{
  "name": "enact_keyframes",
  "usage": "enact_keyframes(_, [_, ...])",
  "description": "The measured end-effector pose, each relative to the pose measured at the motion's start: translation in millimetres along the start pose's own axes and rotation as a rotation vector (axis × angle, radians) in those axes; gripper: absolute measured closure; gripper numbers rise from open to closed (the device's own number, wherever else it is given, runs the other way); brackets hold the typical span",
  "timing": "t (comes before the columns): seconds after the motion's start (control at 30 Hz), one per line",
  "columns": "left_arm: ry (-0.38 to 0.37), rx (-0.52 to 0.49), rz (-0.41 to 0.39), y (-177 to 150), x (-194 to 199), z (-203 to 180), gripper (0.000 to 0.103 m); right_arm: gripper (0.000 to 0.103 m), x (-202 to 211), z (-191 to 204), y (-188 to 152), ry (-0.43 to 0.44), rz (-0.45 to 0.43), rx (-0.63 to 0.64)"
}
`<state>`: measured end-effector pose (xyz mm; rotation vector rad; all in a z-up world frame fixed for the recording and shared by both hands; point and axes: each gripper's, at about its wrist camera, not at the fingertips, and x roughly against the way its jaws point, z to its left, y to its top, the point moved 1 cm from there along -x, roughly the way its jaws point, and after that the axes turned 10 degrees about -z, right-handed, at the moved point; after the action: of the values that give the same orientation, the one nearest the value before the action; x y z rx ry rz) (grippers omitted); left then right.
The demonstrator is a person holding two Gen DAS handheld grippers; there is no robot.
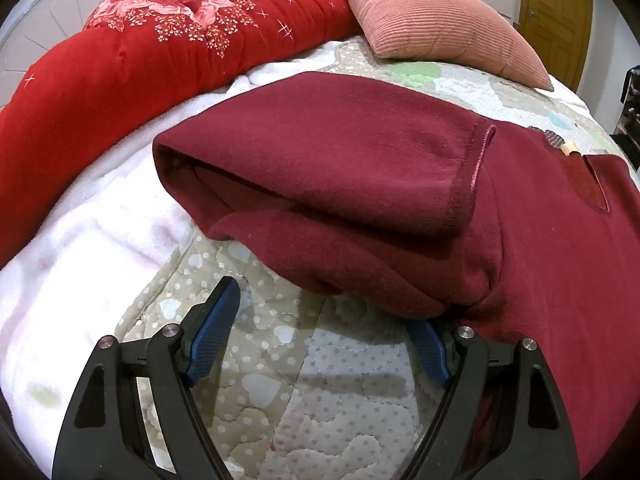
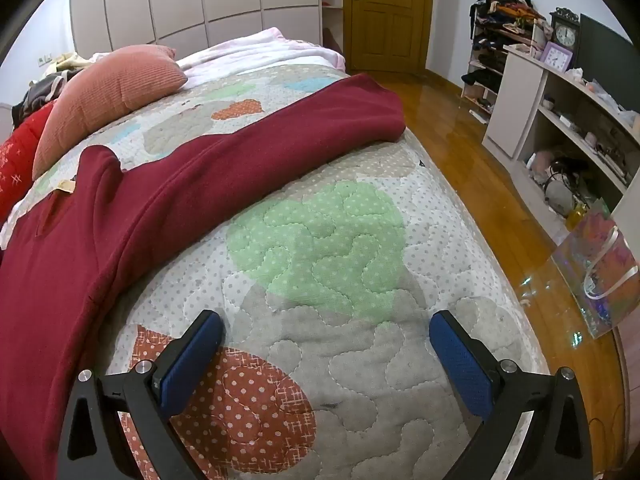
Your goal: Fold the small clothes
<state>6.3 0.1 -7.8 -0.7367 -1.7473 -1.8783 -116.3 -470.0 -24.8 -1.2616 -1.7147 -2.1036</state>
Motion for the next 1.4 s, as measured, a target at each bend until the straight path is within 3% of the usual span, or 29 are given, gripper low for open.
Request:
enact_keyframes(0.2, [0.002, -0.011, 0.014, 2.9, 5.2, 0.6, 0.022, 0.000, 14.7, -0.3, -1.1, 0.029, 0.015, -0.034])
enact_keyframes(0.27, [0.006, -0.016, 0.017, 2.4, 11.2, 0.9, 0.022, 0.000, 37.4, 3.3, -8.8, 0.031, 0.001, -0.048])
enact_keyframes(0.43, [0.016, -0.046, -0.011, -5.0, 37.4, -7.0, 0.022, 0.000, 96.3, 15.2, -9.3, 0.119, 0.020, -0.007])
enact_keyframes(0.83, [-0.066, -0.052, -0.071, -5.2, 100.0, -36.6, 0.022, 0.000, 204.9, 80.9, 22.6, 0.370, -0.035, 0.082])
enact_keyframes(1.1, [-0.088, -0.055, -0.089, -1.7, 118.8, -47.3, 0.022, 0.000, 202.7, 148.9, 21.7, 0.422, -0.075, 0.162])
enact_keyframes(1.4, [-0.092, -0.063, -0.098, -1.3, 122.3, -52.4, 0.022, 0.000, 176.2, 215.5, 13.4, 0.379, -0.094, 0.259])
